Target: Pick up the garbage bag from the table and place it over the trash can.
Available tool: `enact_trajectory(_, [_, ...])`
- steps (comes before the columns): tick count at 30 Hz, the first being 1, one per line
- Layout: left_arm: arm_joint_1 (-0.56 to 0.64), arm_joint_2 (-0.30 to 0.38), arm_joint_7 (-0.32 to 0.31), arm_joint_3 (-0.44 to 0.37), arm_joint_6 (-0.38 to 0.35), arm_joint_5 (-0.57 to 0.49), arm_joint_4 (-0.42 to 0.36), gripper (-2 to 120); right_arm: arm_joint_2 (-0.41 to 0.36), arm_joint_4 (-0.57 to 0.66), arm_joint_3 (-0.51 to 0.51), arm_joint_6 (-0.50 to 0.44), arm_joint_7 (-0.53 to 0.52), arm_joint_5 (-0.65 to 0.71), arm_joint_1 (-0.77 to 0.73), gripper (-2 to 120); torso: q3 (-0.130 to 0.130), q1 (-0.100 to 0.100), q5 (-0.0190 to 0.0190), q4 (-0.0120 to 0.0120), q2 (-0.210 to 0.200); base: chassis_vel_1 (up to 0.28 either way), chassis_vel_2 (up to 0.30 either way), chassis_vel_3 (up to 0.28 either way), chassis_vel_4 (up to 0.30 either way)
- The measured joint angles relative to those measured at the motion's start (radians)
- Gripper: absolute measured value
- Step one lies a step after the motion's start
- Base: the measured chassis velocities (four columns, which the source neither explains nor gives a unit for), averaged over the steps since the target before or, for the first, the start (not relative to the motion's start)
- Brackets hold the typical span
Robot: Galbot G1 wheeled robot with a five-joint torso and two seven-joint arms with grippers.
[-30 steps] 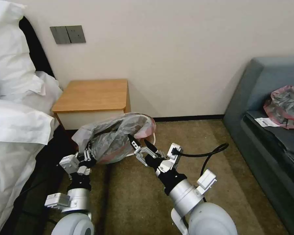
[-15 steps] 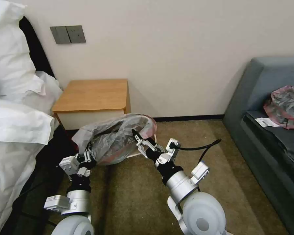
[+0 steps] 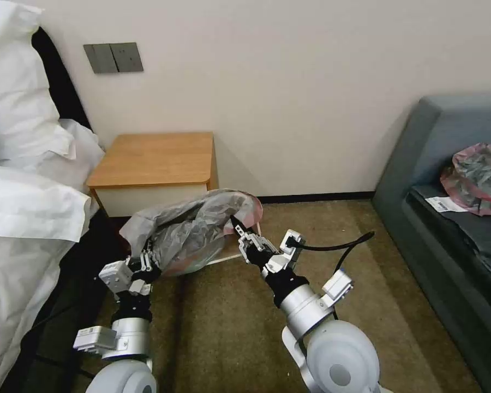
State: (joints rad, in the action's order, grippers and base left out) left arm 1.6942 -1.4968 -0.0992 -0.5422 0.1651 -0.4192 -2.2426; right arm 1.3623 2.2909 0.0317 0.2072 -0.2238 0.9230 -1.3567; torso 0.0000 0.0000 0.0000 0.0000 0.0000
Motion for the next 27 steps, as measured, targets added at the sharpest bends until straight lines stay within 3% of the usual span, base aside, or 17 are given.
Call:
enact_trajectory(2, [0.001, 0.001, 0.000, -0.001, 0.000, 0.000, -0.001, 8, 0.000, 0.000, 0.000, 0.000, 0.001, -0.003, 0.000, 0, 0.000, 0.000, 0.0000, 0.0000, 0.000, 0.000, 0.000, 0.000, 0.000])
enact_trajectory(15, [-0.009, 0.003, -0.004, -0.014, -0.008, -0.004, 0.002, 8, -0.012, 0.013, -0.002, -0.007, 0.009, -0.031, -0.015, 0, 0.000, 0.000, 0.0000, 0.0000, 0.000, 0.000, 0.000, 0.000, 0.000])
enact_trajectory(27, [-0.032, 0.014, -0.074, -0.035, -0.072, -0.059, -0.014, 8, -0.033, 0.034, 0.004, -0.017, 0.013, -0.059, -0.040, 0, 0.000, 0.000, 0.0000, 0.0000, 0.000, 0.000, 0.000, 0.000, 0.000])
